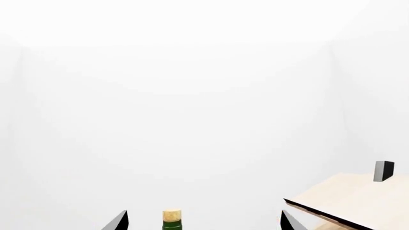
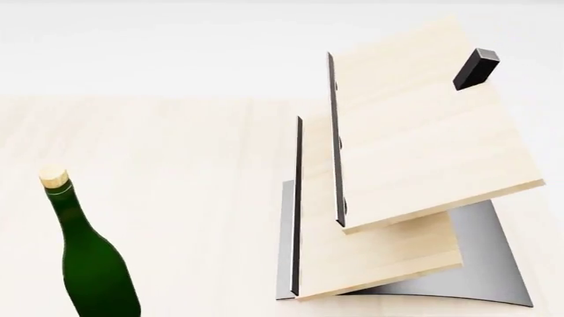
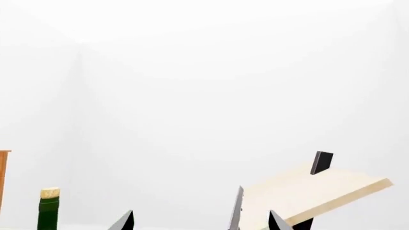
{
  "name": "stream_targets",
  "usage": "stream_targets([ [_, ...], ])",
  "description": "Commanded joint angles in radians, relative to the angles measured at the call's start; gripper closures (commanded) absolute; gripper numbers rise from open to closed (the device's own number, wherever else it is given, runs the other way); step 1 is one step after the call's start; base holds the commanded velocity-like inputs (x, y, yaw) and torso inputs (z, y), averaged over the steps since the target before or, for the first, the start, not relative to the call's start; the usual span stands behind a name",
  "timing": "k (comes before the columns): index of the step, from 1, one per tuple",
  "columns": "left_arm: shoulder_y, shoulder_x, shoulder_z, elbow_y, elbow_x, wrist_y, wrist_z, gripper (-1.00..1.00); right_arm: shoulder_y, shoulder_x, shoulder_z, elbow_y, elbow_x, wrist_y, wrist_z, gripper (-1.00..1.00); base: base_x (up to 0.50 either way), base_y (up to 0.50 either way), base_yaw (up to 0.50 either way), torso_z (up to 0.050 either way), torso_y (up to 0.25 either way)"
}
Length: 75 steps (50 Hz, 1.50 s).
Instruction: Put the wine bottle on the wine rack.
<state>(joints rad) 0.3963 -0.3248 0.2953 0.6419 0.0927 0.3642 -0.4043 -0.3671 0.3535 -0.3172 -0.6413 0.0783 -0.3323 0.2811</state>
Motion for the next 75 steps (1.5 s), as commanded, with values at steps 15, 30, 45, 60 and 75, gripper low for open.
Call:
stream_targets([
  [15, -0.002, -0.01, 0.006, 0.0, 0.0, -0.002, -0.011, -1.0, 0.151, -0.091, -0.065, -0.036, -0.084, 0.238, 0.023, -1.0, 0.0, 0.0, 0.0, 0.0, 0.0],
  [30, -0.001, -0.016, 0.007, 0.014, -0.003, -0.011, -0.018, -1.0, 0.473, -0.173, -0.053, -0.136, -0.018, 0.671, -0.013, -1.0, 0.0, 0.0, 0.0, 0.0, 0.0],
  [45, -0.006, -0.024, 0.001, 0.026, -0.013, -0.021, -0.025, -1.0, 0.799, -0.203, -0.015, -0.105, 0.101, 1.048, -0.064, -1.0, 0.0, 0.0, 0.0, 0.0, 0.0],
  [60, -0.003, -0.029, 0.003, 0.032, -0.011, -0.02, -0.033, -1.0, 1.014, -0.267, 0.151, -0.022, 0.532, 1.407, -0.283, -1.0, 0.0, 0.0, 0.0, 0.0, 0.0],
  [75, -0.013, -0.029, 0.012, 0.023, -0.008, -0.024, -0.036, -1.0, 1.158, -0.248, 0.139, 0.193, 0.684, 1.54, -0.404, -1.0, 0.0, 0.0, 0.0, 0.0, 0.0],
])
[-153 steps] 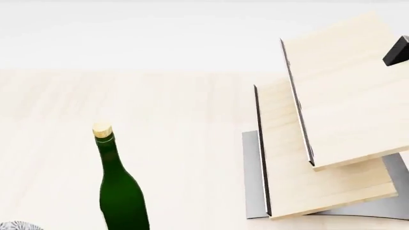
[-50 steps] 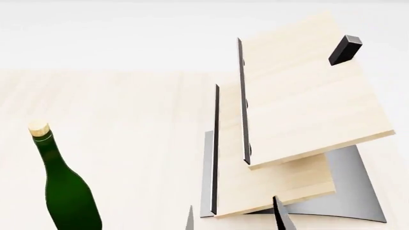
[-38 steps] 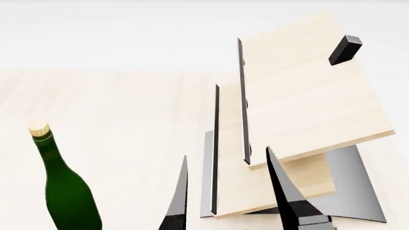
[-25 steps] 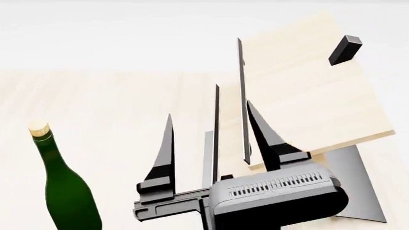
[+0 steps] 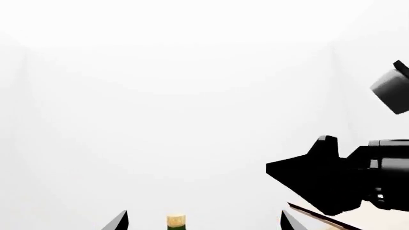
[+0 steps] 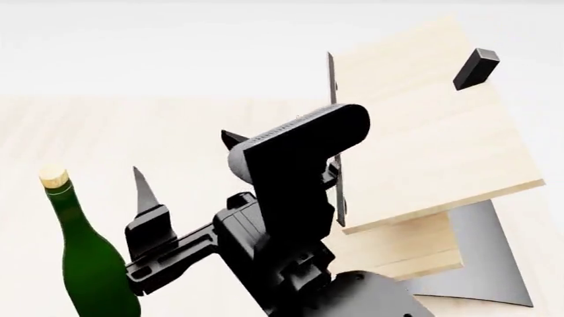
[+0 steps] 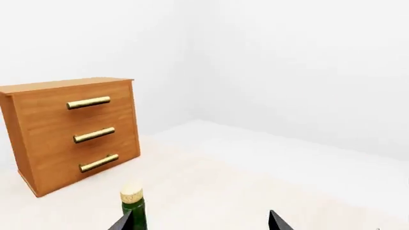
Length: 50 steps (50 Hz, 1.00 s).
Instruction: Put the wine bottle on the wine rack.
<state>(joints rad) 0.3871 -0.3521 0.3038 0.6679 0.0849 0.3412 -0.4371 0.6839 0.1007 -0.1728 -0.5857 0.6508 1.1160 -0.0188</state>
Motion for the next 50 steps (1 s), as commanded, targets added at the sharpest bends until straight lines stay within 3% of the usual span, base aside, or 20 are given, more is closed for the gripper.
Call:
stream_targets([
  [1, -0.005, -0.002, 0.004, -0.004, -0.001, -0.002, -0.003, -1.0, 0.119, 0.006, -0.012, 0.162, 0.124, 0.1, -0.126, -1.0, 0.0, 0.0, 0.0, 0.0, 0.0],
  [24, -0.007, -0.008, 0.014, -0.011, 0.002, 0.001, -0.01, -1.0, 0.201, 0.041, -0.091, 0.281, 0.191, 0.117, -0.25, -1.0, 0.0, 0.0, 0.0, 0.0, 0.0],
  [50, -0.015, -0.017, 0.02, -0.012, -0.006, -0.001, -0.017, -1.0, 0.284, -0.038, -0.288, 0.622, 0.045, -0.086, -0.34, -1.0, 0.0, 0.0, 0.0, 0.0, 0.0],
])
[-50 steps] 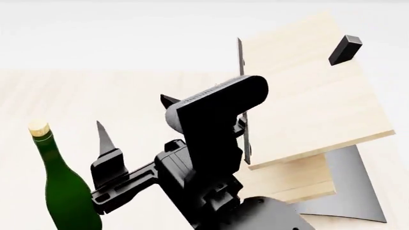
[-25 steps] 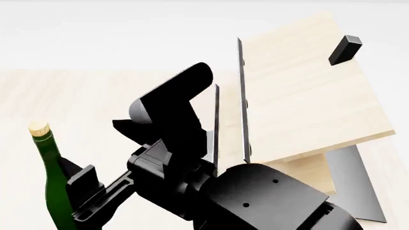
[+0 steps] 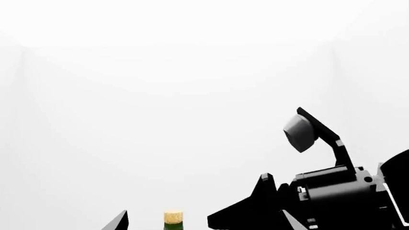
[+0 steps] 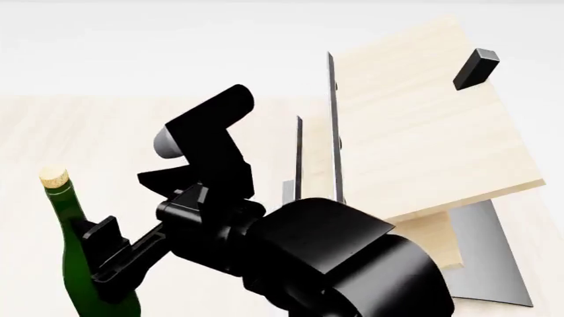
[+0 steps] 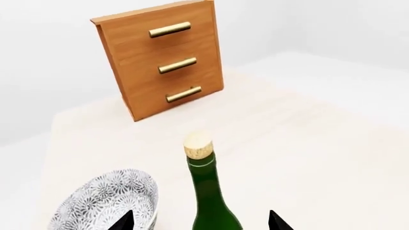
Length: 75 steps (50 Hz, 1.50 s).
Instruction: Put the wine bottle on the wine rack.
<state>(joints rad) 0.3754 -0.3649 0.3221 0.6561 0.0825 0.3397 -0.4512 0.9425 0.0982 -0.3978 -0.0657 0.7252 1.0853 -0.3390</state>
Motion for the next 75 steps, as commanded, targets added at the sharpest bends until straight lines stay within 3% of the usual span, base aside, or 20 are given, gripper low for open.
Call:
stream_targets([
  [1, -0.003, -0.005, 0.002, 0.0, -0.005, 0.0, -0.003, -1.0, 0.026, -0.038, -0.066, 0.102, -0.029, -0.057, -0.016, -1.0, 0.0, 0.0, 0.0, 0.0, 0.0],
  [19, -0.003, -0.014, -0.001, 0.003, -0.015, 0.002, -0.011, -1.0, 0.056, -0.092, -0.159, 0.243, -0.026, -0.269, 0.014, -1.0, 0.0, 0.0, 0.0, 0.0, 0.0],
  [37, -0.002, -0.021, 0.0, 0.005, -0.023, 0.005, -0.018, -1.0, 0.109, -0.09, -0.354, 0.368, 0.052, -0.51, 0.102, -1.0, 0.0, 0.0, 0.0, 0.0, 0.0],
  [48, 0.002, -0.029, 0.0, 0.005, -0.03, 0.014, -0.022, -1.0, 0.201, -0.096, -0.554, 0.576, 0.251, -0.716, 0.145, -1.0, 0.0, 0.0, 0.0, 0.0, 0.0],
  [63, 0.005, -0.033, 0.004, 0.006, -0.028, 0.018, -0.027, -1.0, 0.241, -0.097, -0.8, 0.668, 0.424, -0.88, 0.171, -1.0, 0.0, 0.0, 0.0, 0.0, 0.0],
  [72, 0.004, -0.034, 0.006, 0.006, -0.026, 0.018, -0.03, -1.0, 0.247, -0.087, -0.841, 0.65, 0.458, -0.905, 0.187, -1.0, 0.0, 0.0, 0.0, 0.0, 0.002],
  [73, 0.003, -0.034, 0.007, 0.005, -0.025, 0.018, -0.03, -1.0, 0.245, -0.086, -0.843, 0.648, 0.456, -0.909, 0.191, 1.0, 0.0, 0.0, 0.0, 0.0, 0.0],
  [75, 0.003, -0.034, 0.008, 0.002, -0.025, 0.018, -0.031, -1.0, 0.242, -0.081, -0.844, 0.643, 0.46, -0.913, 0.189, 1.0, 0.0, 0.0, 0.0, 0.0, 0.0],
])
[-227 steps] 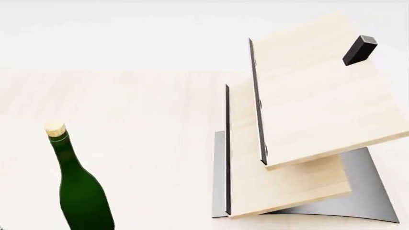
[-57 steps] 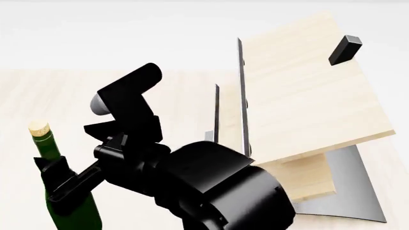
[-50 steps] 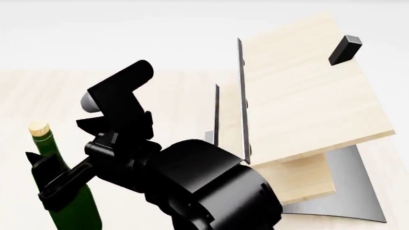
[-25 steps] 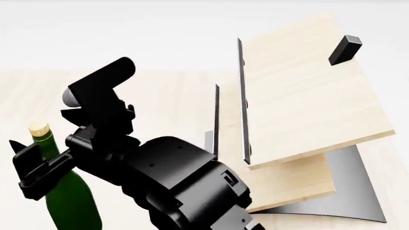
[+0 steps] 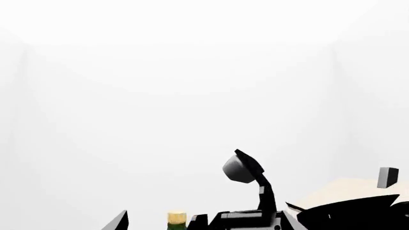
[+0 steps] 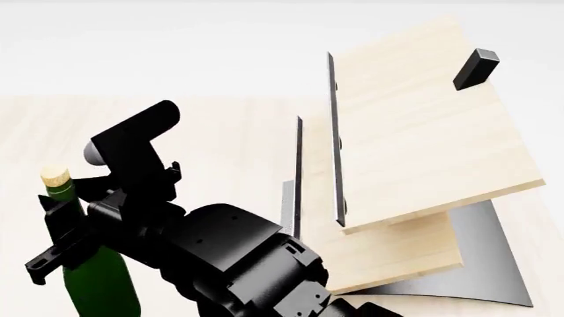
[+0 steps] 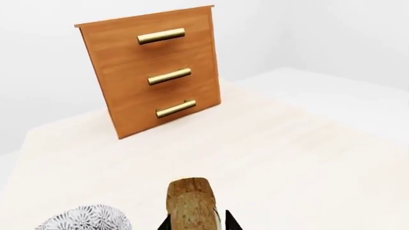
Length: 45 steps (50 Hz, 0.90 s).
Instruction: Put the wine bottle on the wine rack.
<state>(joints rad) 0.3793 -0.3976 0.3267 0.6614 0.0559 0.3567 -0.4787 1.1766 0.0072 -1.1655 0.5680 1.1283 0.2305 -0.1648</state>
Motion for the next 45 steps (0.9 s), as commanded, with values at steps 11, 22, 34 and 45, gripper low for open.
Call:
stream_targets([
  [11, -0.007, -0.002, 0.01, -0.012, 0.004, 0.001, -0.005, -1.0, 0.013, 0.044, -0.07, -0.045, 0.063, -0.079, 0.046, 1.0, 0.0, 0.0, 0.0, 0.0, 0.0],
  [22, -0.01, -0.003, 0.016, -0.021, 0.008, 0.002, -0.007, -1.0, 0.075, 0.125, -0.012, -0.171, 0.137, -0.029, 0.112, 1.0, 0.0, 0.0, 0.0, 0.0, 0.0],
  [34, -0.021, -0.003, 0.019, -0.022, 0.005, -0.013, -0.008, -1.0, 0.148, 0.202, 0.049, -0.233, 0.228, 0.043, 0.18, 1.0, 0.0, 0.0, 0.0, 0.0, 0.0],
  [45, -0.019, -0.006, 0.024, -0.021, 0.012, -0.013, -0.012, -1.0, 0.189, 0.315, 0.19, -0.344, 0.459, 0.115, 0.315, 1.0, 0.0, 0.0, 0.0, 0.0, 0.001],
])
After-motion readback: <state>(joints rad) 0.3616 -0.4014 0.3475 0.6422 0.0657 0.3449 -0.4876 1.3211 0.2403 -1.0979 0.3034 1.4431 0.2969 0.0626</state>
